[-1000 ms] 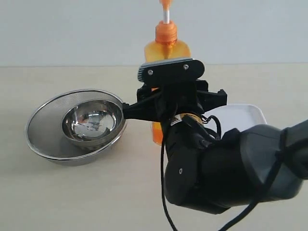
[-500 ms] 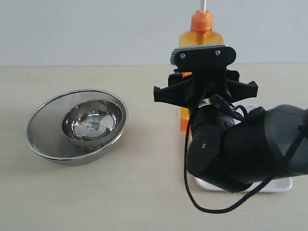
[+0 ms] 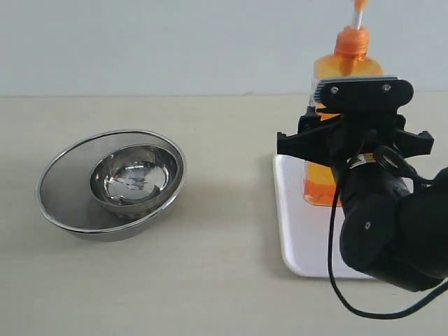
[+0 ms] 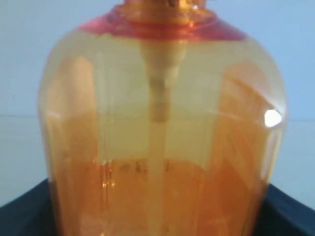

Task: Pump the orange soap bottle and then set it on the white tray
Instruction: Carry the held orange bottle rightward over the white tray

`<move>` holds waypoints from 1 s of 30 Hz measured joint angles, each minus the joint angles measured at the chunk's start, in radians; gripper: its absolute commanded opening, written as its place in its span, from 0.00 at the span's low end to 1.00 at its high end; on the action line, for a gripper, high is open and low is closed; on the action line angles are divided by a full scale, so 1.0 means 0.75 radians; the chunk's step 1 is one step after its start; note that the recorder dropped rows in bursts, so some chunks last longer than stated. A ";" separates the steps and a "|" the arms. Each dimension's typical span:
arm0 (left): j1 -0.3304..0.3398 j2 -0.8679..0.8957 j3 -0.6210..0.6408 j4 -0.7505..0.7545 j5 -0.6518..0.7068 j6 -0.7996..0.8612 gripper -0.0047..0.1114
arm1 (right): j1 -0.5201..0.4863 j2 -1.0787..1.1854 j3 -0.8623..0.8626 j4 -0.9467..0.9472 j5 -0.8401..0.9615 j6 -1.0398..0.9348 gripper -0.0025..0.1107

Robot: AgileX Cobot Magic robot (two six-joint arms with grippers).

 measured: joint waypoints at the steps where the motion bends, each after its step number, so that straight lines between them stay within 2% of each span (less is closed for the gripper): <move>1: 0.000 0.000 0.000 0.000 0.000 0.000 0.08 | 0.000 0.000 0.011 -0.019 0.000 0.015 0.02; 10: 0.000 0.000 0.000 0.000 0.000 0.000 0.08 | -0.008 0.000 0.062 -0.052 0.012 0.052 0.02; 19: 0.000 0.000 0.000 0.000 0.000 0.000 0.08 | -0.077 0.000 0.062 -0.092 0.031 0.066 0.02; 30: 0.000 0.000 0.000 0.000 0.000 0.000 0.08 | -0.077 0.000 0.062 -0.120 0.032 0.068 0.02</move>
